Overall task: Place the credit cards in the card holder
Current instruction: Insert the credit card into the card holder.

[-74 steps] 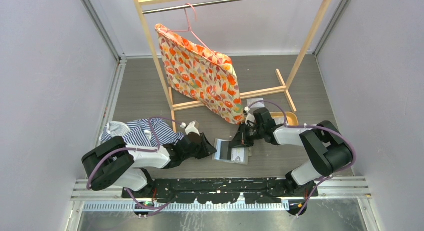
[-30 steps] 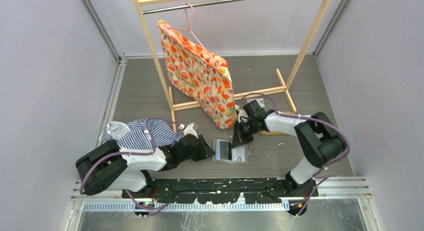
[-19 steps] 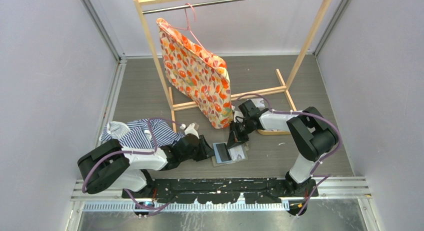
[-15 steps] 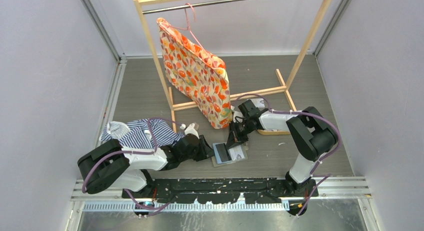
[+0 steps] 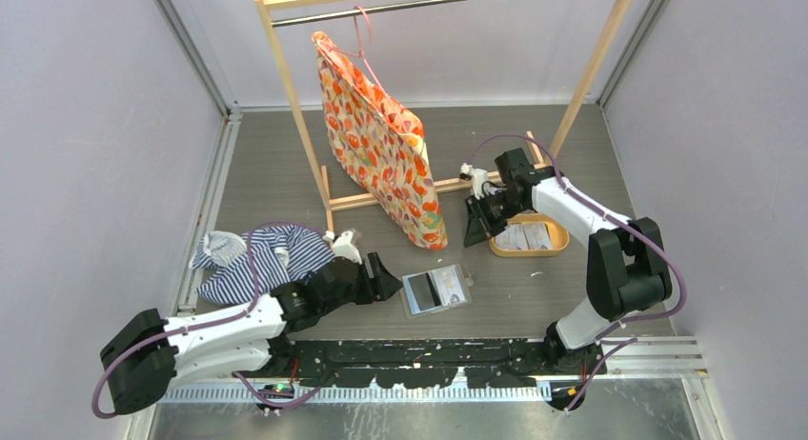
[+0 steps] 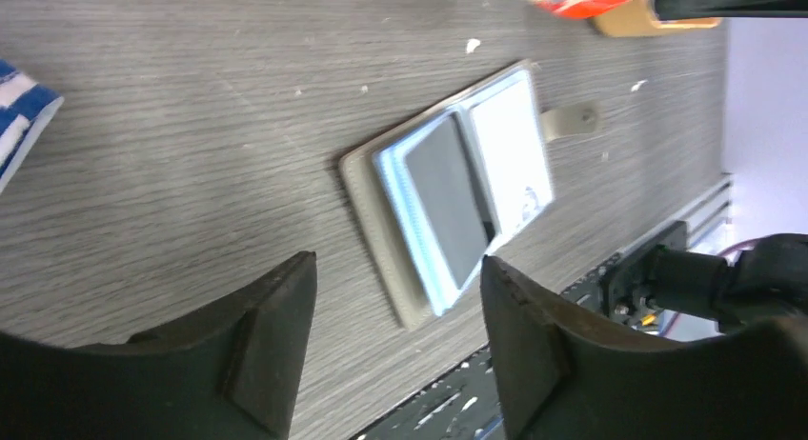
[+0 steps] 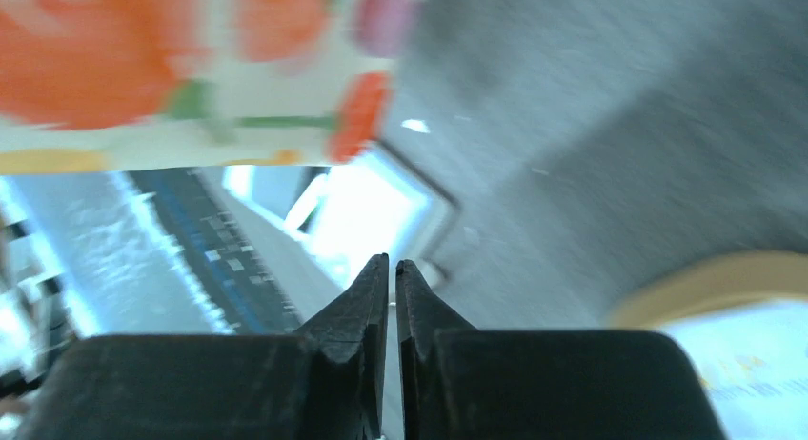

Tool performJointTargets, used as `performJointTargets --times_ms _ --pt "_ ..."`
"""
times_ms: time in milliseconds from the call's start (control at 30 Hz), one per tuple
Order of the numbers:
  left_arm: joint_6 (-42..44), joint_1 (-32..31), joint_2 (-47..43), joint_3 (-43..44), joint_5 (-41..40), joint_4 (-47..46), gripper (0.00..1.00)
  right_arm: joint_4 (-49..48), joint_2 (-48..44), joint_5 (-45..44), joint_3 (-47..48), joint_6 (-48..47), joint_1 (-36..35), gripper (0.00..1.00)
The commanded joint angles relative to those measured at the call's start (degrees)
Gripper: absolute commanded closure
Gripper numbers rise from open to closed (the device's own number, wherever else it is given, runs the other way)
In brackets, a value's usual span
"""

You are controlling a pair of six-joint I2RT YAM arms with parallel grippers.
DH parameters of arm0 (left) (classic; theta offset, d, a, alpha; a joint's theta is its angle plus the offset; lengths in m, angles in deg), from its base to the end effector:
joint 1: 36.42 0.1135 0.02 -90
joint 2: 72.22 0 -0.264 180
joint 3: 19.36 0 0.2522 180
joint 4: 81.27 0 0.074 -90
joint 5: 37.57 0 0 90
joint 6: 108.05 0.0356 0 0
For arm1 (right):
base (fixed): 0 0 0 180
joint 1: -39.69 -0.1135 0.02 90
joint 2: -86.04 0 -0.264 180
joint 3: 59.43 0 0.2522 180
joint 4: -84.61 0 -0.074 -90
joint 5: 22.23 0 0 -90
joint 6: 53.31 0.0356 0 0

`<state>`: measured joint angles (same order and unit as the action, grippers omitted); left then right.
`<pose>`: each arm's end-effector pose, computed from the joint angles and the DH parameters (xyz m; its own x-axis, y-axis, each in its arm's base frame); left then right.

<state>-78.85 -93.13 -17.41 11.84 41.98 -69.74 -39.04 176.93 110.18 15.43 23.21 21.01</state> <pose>0.1086 -0.1537 0.1655 -0.8006 -0.3447 -0.4901 0.0855 0.7438 -0.6629 0.2735 0.1178 0.2122 -0.7778 -0.4446 -0.4442 -0.6285 0.5454 0.5545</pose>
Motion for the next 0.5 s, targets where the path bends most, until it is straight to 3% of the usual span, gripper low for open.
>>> performJointTargets --times_ms 0,100,467 --pt "6.57 0.11 -4.90 -0.63 -0.73 -2.77 0.27 -1.82 -0.80 -18.17 0.63 -1.74 0.65 0.86" --pt "7.84 0.15 -6.29 -1.05 -0.16 -7.28 0.16 -4.99 0.66 -24.76 1.11 -0.61 0.59 0.85" --pt "7.53 0.19 -6.11 -1.52 2.50 -9.51 0.15 -1.44 0.96 -38.21 -0.50 -3.39 3.26 0.84"
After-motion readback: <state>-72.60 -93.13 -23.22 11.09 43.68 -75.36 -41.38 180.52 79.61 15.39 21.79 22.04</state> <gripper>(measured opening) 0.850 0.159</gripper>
